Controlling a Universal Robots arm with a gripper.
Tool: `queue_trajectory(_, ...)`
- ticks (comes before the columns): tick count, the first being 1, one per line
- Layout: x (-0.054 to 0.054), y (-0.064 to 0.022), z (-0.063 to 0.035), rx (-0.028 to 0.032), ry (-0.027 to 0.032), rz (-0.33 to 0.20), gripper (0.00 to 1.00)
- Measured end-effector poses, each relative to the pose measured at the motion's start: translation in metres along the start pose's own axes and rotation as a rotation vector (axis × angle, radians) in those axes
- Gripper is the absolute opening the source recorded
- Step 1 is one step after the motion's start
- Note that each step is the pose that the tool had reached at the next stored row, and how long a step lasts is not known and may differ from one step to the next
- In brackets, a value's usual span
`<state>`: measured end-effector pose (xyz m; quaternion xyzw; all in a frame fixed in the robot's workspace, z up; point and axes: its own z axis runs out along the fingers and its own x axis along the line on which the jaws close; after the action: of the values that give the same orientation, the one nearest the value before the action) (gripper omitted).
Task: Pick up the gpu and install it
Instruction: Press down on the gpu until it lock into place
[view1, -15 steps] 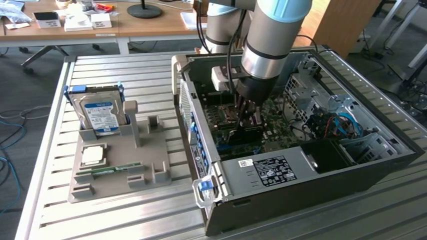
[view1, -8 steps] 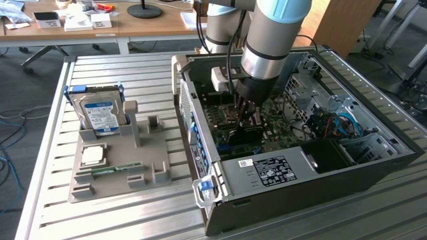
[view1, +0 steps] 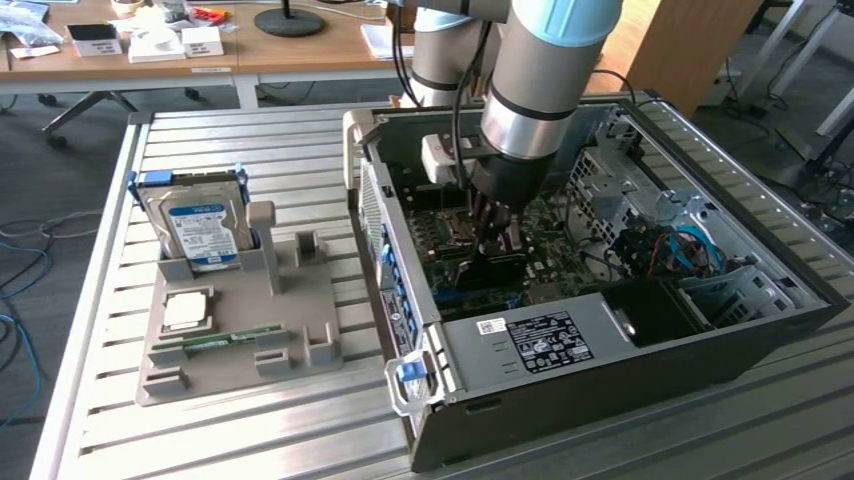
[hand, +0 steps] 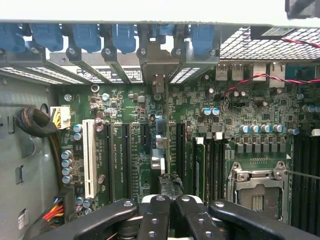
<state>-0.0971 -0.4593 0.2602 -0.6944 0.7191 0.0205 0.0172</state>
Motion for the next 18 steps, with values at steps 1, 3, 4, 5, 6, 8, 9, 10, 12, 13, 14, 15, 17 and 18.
queue_trajectory(1, 0.0, 0.0001, 0.0001, 0.0001, -0.0002, 0.0, 0.11)
queue_trajectory(3, 0.0, 0.0005, 0.0003, 0.0002, -0.0001, 0.0, 0.11)
queue_trajectory(4, 0.0001, 0.0007, 0.0006, 0.0, 0.0003, 0.0, 0.11)
queue_trajectory(5, 0.0001, 0.0007, 0.0007, -0.0001, 0.0003, 0.0, 0.11)
queue_trajectory(6, 0.0001, 0.0008, 0.0007, -0.0001, 0.0002, 0.0, 0.11)
queue_trajectory(8, 0.0001, 0.0008, 0.0009, 0.0, -0.0001, 0.0, 0.11)
queue_trajectory(9, 0.0, 0.0008, 0.0009, 0.0001, -0.0001, 0.0, 0.11)
queue_trajectory(10, 0.0, 0.0008, 0.0009, 0.0001, -0.0002, 0.0, 0.11)
queue_trajectory(12, 0.0, 0.0008, 0.0009, 0.0001, -0.0002, 0.0, 0.11)
queue_trajectory(13, 0.0, 0.0008, 0.0009, 0.0001, -0.0002, 0.0, 0.11)
queue_trajectory(14, 0.0, 0.0008, 0.001, 0.0001, -0.0002, 0.0, 0.11)
queue_trajectory(15, 0.0, 0.0008, 0.001, 0.0001, -0.0002, 0.0, 0.11)
queue_trajectory(17, 0.0001, 0.0008, 0.0012, 0.0, 0.0001, 0.0, 0.11)
queue_trajectory(18, 0.0001, 0.0009, 0.0012, 0.0, 0.0001, 0.0, 0.11)
